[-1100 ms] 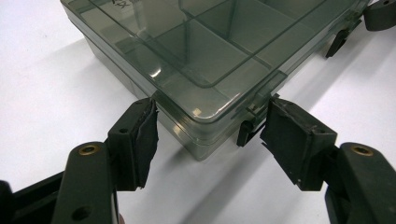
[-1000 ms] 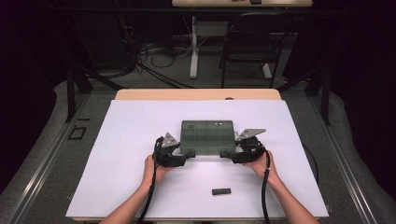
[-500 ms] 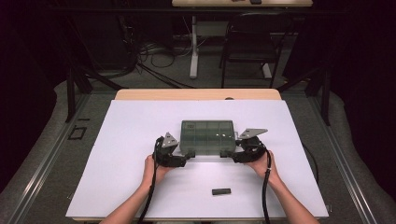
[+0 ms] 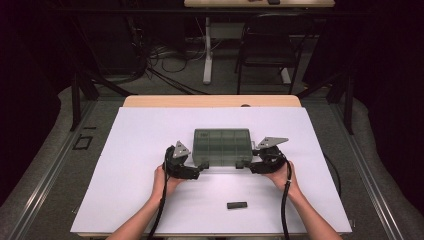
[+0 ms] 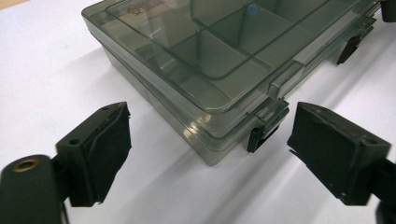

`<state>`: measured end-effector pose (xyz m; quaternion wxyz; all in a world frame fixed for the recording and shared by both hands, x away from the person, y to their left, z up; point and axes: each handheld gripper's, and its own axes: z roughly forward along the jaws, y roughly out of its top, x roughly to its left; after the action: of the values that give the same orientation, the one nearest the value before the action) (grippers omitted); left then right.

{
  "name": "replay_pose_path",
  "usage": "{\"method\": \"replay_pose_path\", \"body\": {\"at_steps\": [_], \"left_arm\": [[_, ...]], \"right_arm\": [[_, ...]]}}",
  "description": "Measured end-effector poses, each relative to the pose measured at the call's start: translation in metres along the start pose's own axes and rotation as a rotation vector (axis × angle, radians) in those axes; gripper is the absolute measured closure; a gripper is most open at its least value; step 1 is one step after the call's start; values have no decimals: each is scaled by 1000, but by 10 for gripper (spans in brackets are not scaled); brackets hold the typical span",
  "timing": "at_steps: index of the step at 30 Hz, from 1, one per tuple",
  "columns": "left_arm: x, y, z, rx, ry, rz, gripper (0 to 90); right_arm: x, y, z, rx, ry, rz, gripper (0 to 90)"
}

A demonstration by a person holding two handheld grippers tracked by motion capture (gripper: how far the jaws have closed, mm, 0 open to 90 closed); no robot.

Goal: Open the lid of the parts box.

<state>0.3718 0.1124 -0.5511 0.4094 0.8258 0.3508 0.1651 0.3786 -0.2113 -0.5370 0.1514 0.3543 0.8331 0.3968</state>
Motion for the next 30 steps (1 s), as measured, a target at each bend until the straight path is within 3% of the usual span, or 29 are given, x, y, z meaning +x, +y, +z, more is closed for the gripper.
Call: {"method": "replay_pose_path", "body": {"at_steps": [19,25,30], "left_arm": [[4,3,-4,2,16,-7,4],[3,5,-4,-1,29,15,6],[3,7,-5,-5,39,29,65]], "right_arm": [[0,1,-3,-13,-3,6,417],[0,2,-5,-23,-5,7,424],[0,2,-6,-30,-6,9,429]]}}
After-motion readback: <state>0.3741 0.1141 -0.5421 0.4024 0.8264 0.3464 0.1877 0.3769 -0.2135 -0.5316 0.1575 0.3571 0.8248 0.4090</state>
